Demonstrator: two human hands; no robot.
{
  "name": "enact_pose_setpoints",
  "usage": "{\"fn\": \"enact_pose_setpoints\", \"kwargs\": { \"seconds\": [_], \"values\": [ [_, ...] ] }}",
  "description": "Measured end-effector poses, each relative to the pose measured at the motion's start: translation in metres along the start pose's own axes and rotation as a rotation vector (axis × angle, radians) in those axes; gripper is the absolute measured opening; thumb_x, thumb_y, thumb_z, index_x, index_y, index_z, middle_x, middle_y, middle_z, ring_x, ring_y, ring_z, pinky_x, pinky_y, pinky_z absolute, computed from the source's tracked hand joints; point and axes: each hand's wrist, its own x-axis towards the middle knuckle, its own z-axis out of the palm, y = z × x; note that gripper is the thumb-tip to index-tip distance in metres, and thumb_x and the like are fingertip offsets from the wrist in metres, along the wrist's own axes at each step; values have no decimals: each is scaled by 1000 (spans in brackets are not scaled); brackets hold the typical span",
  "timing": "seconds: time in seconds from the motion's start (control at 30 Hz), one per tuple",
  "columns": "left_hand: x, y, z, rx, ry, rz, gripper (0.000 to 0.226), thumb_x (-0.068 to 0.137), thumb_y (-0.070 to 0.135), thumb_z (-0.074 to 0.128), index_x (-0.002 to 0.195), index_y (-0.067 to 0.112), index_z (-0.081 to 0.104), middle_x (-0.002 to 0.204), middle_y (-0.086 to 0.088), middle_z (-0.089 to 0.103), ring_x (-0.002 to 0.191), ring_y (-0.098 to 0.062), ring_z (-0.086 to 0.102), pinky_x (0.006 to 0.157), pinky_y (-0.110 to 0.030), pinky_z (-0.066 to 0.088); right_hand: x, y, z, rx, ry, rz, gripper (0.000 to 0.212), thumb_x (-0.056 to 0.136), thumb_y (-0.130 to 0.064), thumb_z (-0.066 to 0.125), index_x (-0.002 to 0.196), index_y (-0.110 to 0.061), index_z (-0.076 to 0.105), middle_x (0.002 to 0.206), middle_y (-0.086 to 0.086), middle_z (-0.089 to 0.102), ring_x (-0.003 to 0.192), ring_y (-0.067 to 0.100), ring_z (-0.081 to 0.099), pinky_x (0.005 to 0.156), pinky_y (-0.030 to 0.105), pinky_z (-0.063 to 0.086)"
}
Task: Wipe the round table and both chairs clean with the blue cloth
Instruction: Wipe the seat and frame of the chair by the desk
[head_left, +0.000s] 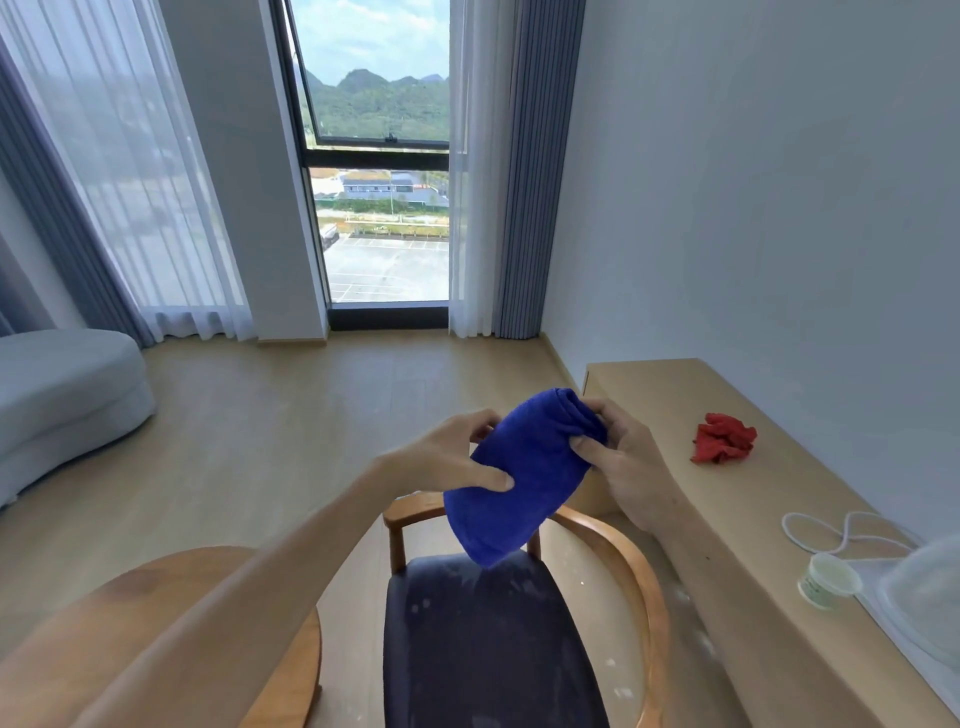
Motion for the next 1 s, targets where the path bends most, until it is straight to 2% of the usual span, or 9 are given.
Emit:
{"fn": "enact_pose_setpoints", "kwargs": {
  "seconds": [0.07, 0.2, 0.3, 0.37, 0.43, 0.5, 0.67, 0.87, 1.0],
  "values": [
    [5, -2, 5, 94, 37, 40, 24, 82, 17, 71, 95, 30, 54, 89, 8, 64, 80, -6, 62, 72, -20, 52, -4, 6, -3, -7, -2, 34, 37, 90, 6, 55, 109, -25, 60, 99, -9, 68, 95, 9, 63, 77, 18, 52],
    [10, -3, 6, 295, 36, 89, 28, 77, 15, 66, 82, 39, 50, 74, 18, 58, 70, 9, 58, 54, -8, 42, -7, 6, -13, -358, -119, 100, 57, 78, 5, 65, 113, -37, 50, 111, -18, 60, 103, 3, 59, 87, 17, 51],
    [16, -5, 7, 437, -58, 101, 24, 75, 18, 65, 91, 33, 54, 77, 19, 57, 69, -1, 59, 58, -10, 40, -11, -1, -6, -603, -272, 74, 87, 68, -26, 72, 139, -42, 25, 137, -20, 36, 116, 2, 44, 97, 21, 39],
    [22, -3, 12, 491, -107, 114, 28, 74, 20, 65, 99, 29, 56, 83, 17, 57, 71, -1, 57, 60, -12, 40, -11, 0, 9, -778, -313, 24, 95, 64, -46, 70, 143, -39, 17, 140, -15, 38, 117, 8, 43, 98, 27, 37],
    [25, 1, 16, 479, -141, 116, 33, 73, 22, 65, 101, 31, 51, 85, 20, 55, 72, 1, 57, 56, -11, 40, -9, 5, 23, -870, -336, 52, 85, 68, -43, 71, 138, -31, 25, 121, -6, 58, 105, 15, 55, 86, 27, 46],
    [25, 1, 19, 459, -174, 112, 34, 73, 25, 67, 98, 34, 46, 83, 23, 52, 73, 0, 57, 55, -11, 39, -9, 10, 28, -894, -341, 117, 65, 76, -32, 70, 131, -26, 37, 105, -3, 65, 92, 18, 62, 74, 28, 50],
    [18, -21, 13, 487, -258, 99, 37, 75, 35, 73, 101, 32, 48, 90, 18, 54, 79, -2, 54, 60, -13, 38, -17, 25, 25, -787, -341, 176, 33, 80, -22, 69, 111, -25, 58, 99, -4, 66, 88, 15, 62, 77, 30, 52],
    [25, -51, 43, 500, -332, 78, 25, 74, 13, 66, 94, 21, 54, 84, 6, 58, 75, -12, 54, 58, -17, 37, -30, 69, 22, -830, -387, 292, 30, 73, -25, 63, 100, -30, 52, 93, -9, 63, 83, 14, 62, 72, 37, 56],
    [38, -79, 77, 479, -317, 80, 22, 75, 14, 65, 94, 22, 60, 84, 7, 63, 72, -8, 55, 59, -15, 37, -36, 112, 29, -765, -499, 282, 43, 72, -32, 65, 111, -36, 49, 97, -16, 62, 86, 7, 61, 75, 21, 53]
  ]
}}
